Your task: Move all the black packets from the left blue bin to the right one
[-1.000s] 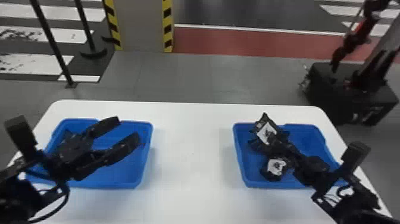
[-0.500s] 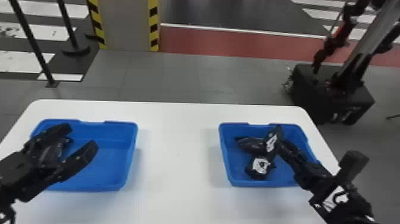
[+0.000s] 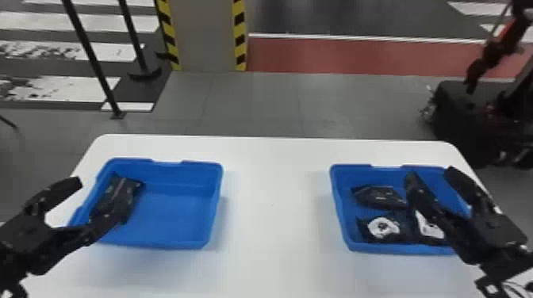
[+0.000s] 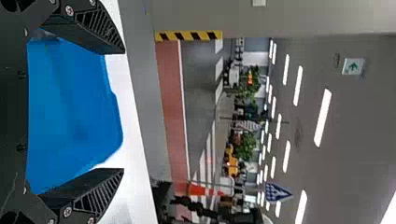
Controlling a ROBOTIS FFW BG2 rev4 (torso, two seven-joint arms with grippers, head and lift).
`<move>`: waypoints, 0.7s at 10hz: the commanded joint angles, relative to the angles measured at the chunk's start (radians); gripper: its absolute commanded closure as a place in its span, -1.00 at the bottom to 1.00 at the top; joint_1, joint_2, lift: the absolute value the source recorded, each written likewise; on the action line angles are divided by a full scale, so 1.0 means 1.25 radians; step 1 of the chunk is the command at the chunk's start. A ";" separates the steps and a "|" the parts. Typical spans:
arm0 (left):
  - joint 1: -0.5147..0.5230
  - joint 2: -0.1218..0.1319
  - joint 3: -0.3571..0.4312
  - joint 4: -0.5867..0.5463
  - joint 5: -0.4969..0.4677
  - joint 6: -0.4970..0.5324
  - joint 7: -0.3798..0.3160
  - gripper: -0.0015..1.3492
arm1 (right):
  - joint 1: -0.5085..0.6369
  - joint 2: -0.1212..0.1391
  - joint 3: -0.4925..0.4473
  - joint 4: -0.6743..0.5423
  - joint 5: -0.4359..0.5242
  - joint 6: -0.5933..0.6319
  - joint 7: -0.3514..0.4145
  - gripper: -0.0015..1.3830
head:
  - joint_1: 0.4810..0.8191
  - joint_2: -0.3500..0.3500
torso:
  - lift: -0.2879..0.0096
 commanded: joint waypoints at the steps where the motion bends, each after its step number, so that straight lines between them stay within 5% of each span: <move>1: -0.024 -0.003 0.022 -0.001 -0.079 0.066 0.010 -0.80 | 0.018 0.001 0.047 -0.046 -0.033 0.006 0.006 -0.64 | 0.27 0.19 | 0.20; 5: -0.128 0.010 -0.002 0.013 -0.244 0.252 0.101 -0.79 | 0.000 0.001 0.090 -0.048 -0.056 0.033 0.023 -0.64 | 0.27 0.67 | 0.20; 7: -0.224 0.057 -0.087 0.131 -0.289 0.340 0.108 -0.79 | 0.002 0.001 0.091 -0.044 -0.057 0.045 0.028 -0.64 | 0.27 0.74 | 0.20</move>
